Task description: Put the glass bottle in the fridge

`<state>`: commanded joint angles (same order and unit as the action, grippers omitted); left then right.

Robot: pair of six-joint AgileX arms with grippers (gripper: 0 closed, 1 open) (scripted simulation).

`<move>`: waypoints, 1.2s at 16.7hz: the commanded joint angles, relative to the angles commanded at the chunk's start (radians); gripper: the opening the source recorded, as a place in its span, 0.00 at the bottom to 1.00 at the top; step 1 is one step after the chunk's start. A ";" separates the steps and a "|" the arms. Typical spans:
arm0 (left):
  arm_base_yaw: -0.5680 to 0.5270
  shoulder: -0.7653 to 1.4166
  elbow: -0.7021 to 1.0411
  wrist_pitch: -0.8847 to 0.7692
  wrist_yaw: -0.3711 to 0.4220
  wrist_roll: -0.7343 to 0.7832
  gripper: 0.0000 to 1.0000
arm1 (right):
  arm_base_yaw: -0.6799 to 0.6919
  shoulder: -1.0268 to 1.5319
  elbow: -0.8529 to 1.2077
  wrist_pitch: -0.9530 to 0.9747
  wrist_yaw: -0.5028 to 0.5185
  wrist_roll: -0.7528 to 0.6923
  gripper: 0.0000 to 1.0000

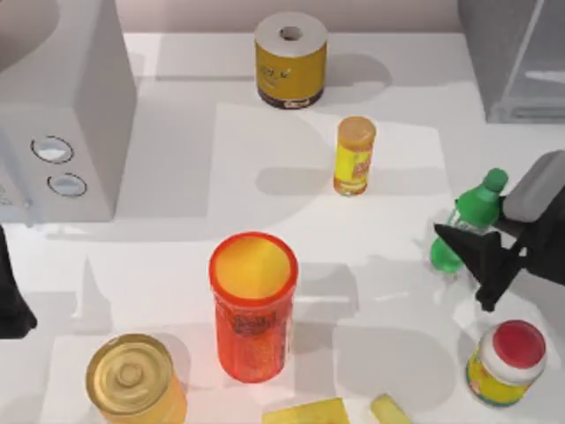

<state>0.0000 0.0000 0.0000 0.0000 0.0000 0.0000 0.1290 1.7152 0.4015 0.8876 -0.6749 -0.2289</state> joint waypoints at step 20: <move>0.000 0.000 0.000 0.000 0.000 0.000 1.00 | -0.176 -0.394 -0.118 -0.328 0.057 -0.019 0.01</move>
<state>0.0000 0.0000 0.0000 0.0000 0.0000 0.0000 -0.0474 1.3207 0.2835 0.5593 -0.6183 -0.2482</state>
